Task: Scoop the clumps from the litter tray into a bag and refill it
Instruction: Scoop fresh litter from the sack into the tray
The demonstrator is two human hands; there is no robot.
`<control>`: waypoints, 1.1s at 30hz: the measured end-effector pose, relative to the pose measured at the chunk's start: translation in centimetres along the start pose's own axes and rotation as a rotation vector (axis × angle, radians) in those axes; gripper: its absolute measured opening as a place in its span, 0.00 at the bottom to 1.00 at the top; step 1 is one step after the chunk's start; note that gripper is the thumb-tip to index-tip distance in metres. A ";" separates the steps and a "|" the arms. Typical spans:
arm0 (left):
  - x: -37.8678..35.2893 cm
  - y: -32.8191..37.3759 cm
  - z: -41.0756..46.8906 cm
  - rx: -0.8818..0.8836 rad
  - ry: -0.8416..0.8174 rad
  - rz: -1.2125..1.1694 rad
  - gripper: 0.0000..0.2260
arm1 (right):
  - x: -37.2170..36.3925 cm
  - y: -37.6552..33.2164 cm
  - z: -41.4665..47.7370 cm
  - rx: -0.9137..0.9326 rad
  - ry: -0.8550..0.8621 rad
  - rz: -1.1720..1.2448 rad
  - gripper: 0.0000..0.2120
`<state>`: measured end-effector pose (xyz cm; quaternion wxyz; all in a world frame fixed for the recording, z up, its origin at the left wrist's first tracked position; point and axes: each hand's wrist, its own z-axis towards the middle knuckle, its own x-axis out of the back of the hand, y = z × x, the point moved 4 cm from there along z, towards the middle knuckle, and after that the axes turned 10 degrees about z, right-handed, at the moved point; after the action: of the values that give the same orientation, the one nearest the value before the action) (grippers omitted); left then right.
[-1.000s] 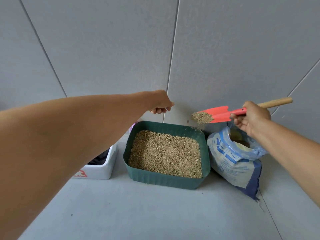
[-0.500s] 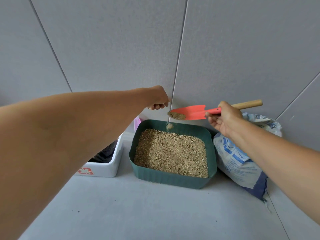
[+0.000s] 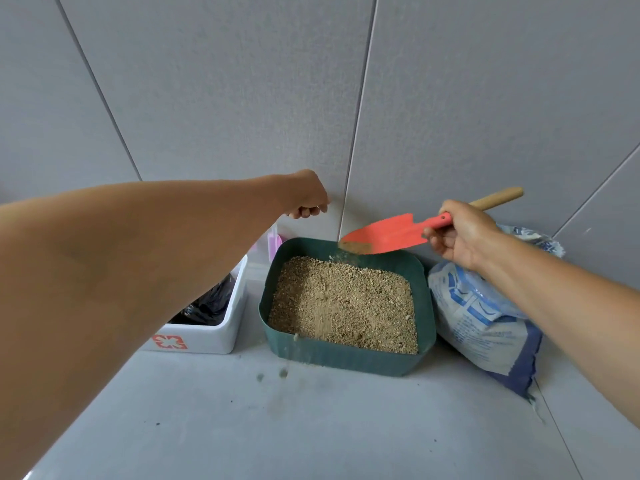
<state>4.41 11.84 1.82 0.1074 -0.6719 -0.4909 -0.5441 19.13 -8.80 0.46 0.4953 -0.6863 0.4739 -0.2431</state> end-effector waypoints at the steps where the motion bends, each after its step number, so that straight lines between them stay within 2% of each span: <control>1: -0.1 0.2 0.0 -0.006 -0.006 -0.008 0.11 | 1.2 -0.7 0.2 0.026 0.036 0.008 0.09; 7: -0.7 1.3 0.1 -0.034 -0.026 -0.054 0.06 | 7.0 -4.6 1.0 0.215 0.226 -0.184 0.04; 16: -2.3 2.8 0.8 -0.058 -0.011 -0.054 0.11 | 4.6 -3.0 1.0 0.176 0.123 -0.144 0.06; 23: -4.1 5.1 1.3 -0.104 -0.030 -0.043 0.10 | 9.9 -5.8 0.6 0.285 0.275 -0.130 0.05; 28: -7.4 8.7 1.2 -0.125 -0.125 -0.024 0.13 | 14.8 -8.5 0.0 0.364 0.400 -0.041 0.06; 33: -10.4 13.5 -1.0 -0.288 -0.133 -0.151 0.10 | 19.8 -9.7 0.2 0.380 0.554 -0.005 0.07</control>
<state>15.04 -1.12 -1.24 -0.0637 -0.6761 -0.4628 -0.5698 31.81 -25.79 6.58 0.4665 -0.4906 0.5350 -0.5055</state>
